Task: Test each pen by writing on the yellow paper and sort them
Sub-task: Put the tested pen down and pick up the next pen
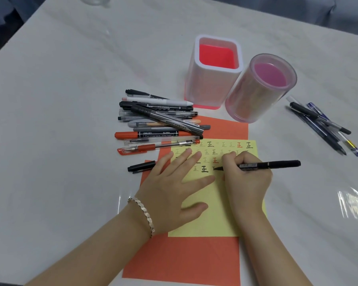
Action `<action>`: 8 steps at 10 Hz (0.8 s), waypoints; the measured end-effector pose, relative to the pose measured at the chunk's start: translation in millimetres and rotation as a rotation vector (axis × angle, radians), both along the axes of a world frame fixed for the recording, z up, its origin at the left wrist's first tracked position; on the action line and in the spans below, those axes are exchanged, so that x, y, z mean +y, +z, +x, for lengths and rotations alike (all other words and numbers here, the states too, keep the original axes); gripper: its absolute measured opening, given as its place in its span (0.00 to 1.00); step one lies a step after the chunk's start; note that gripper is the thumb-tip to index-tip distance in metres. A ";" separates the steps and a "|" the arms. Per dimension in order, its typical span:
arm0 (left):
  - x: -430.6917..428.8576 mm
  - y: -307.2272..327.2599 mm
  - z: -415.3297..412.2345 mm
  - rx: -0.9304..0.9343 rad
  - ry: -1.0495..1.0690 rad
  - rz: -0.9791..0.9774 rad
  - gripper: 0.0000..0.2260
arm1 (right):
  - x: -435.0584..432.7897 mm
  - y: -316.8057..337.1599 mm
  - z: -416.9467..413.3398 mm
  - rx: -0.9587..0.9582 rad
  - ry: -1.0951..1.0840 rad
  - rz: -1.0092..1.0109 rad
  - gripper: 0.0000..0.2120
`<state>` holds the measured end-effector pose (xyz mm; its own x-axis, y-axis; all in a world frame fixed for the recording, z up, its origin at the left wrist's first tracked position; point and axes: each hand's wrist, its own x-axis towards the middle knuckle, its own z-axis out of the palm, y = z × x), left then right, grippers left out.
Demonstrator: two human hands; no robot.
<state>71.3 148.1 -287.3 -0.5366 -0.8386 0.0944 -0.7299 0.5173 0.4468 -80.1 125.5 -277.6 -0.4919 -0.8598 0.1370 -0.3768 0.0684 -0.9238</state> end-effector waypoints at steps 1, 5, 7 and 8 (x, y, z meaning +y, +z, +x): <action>-0.1 -0.2 -0.4 0.004 0.004 0.000 0.21 | 0.3 -0.7 -0.1 -0.006 -0.002 0.000 0.14; -0.1 1.2 0.1 -0.004 0.000 0.001 0.21 | -0.9 1.5 1.2 0.002 0.028 0.017 0.15; -0.4 0.2 0.2 -0.012 0.000 -0.002 0.21 | -0.3 1.9 0.1 -0.034 0.023 0.021 0.14; -0.3 0.2 0.4 -0.016 -0.002 -0.007 0.21 | 0.1 2.0 0.2 -0.012 0.050 0.022 0.15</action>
<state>71.6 147.8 -287.1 -0.5400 -0.8366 0.0920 -0.7356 0.5222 0.4315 -79.9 125.6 -275.6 -0.4500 -0.8859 0.1127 -0.3696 0.0698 -0.9266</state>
